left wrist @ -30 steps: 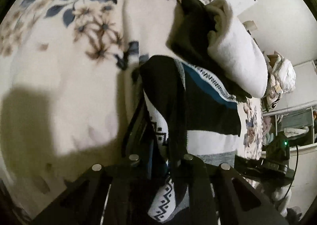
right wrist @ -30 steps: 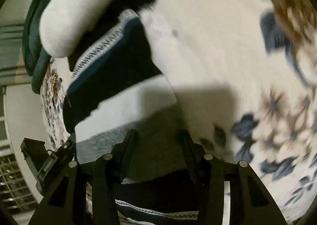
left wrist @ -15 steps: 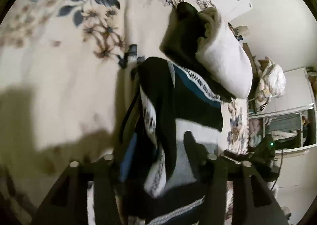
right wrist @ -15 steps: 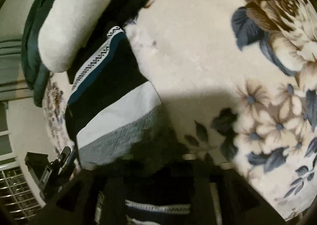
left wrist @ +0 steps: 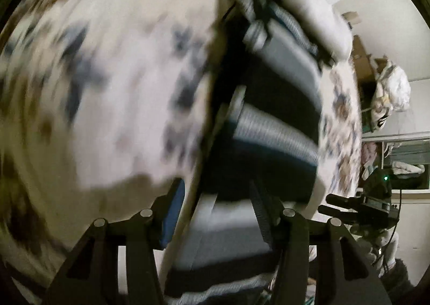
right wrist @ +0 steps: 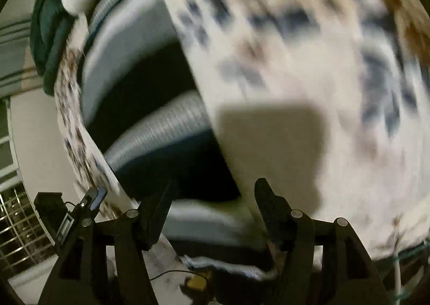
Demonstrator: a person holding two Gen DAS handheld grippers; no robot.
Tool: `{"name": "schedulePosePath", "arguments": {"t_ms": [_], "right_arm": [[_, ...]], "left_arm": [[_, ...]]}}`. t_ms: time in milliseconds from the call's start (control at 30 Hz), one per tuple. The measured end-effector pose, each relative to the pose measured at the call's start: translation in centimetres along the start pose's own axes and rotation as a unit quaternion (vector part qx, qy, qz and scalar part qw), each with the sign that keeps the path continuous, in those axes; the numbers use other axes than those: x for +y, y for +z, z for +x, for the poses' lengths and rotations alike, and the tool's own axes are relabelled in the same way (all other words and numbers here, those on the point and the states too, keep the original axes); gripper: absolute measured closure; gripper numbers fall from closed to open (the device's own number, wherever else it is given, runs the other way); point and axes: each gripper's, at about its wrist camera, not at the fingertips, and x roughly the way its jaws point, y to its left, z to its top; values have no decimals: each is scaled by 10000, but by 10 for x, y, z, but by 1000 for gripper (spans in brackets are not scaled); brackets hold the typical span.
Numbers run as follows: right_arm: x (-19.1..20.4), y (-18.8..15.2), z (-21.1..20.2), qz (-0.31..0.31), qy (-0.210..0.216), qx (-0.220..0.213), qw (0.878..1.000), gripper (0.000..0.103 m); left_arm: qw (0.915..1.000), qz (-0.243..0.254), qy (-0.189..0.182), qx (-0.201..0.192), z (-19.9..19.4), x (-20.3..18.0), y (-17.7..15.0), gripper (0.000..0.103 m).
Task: Fold small clothes
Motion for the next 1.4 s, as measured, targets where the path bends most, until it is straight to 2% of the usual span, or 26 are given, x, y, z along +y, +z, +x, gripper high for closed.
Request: {"name": "schedulePosePath", "arguments": {"t_ms": [167, 300, 333, 433, 567, 633, 667, 700, 733, 767, 833, 900, 1033, 1200, 1333, 1400], "right_arm": [[-45, -68, 40, 80, -84, 499, 9987, 38], [-76, -111, 77, 180, -54, 852, 9962, 38], [-78, -117, 82, 174, -6, 895, 9958, 38], [-88, -137, 104, 165, 226, 1001, 9946, 38], [-90, -150, 114, 173, 513, 862, 9948, 34], [-85, -153, 117, 138, 543, 855, 9948, 34], [-82, -156, 120, 112, 602, 864, 9944, 34], [-77, -157, 124, 85, 613, 858, 9944, 35], [-71, -161, 127, -27, 555, 853, 9948, 39], [-65, -162, 129, -111, 466, 848, 9952, 45], [-59, -160, 130, -171, 220, 830, 9962, 81], [-63, -163, 126, -26, 327, 777, 9964, 89], [-56, -173, 101, 22, 812, 640, 9946, 91], [-30, -172, 52, -225, 1324, 457, 9899, 91], [-6, -151, 3, -378, 1728, 139, 9841, 91], [13, -127, -16, -400, 1963, -75, 9797, 91]], "left_arm": [[9978, -24, 367, 560, 32, 28, -72, 55], [9953, -4, 279, 924, 60, 39, -109, 55], [9952, 66, 239, 943, 65, 38, -115, 55], [9964, 368, 174, 738, 69, 26, -125, 41], [9952, 618, 248, 713, 73, 11, -130, 41], [9951, 706, 143, 670, 74, 3, -133, 41], [9952, 737, 86, 635, 74, 0, -134, 49], [9952, 756, 91, 618, 77, 0, -134, 62], [9947, 776, 193, 649, 80, -3, -136, 93], [9952, 730, 153, 639, 81, -4, -135, 93], [9967, 583, 132, 553, 78, -4, -136, 94], [9978, 452, 23, 480, 68, -3, -138, 94], [9988, 300, -262, 297, 35, -9, -138, 94], [9970, 27, -772, -100, -11, -30, -111, 94], [9933, 11, -1018, -540, -32, -57, -67, 94], [9901, 11, -1186, -749, -35, -71, -32, 94]]}}
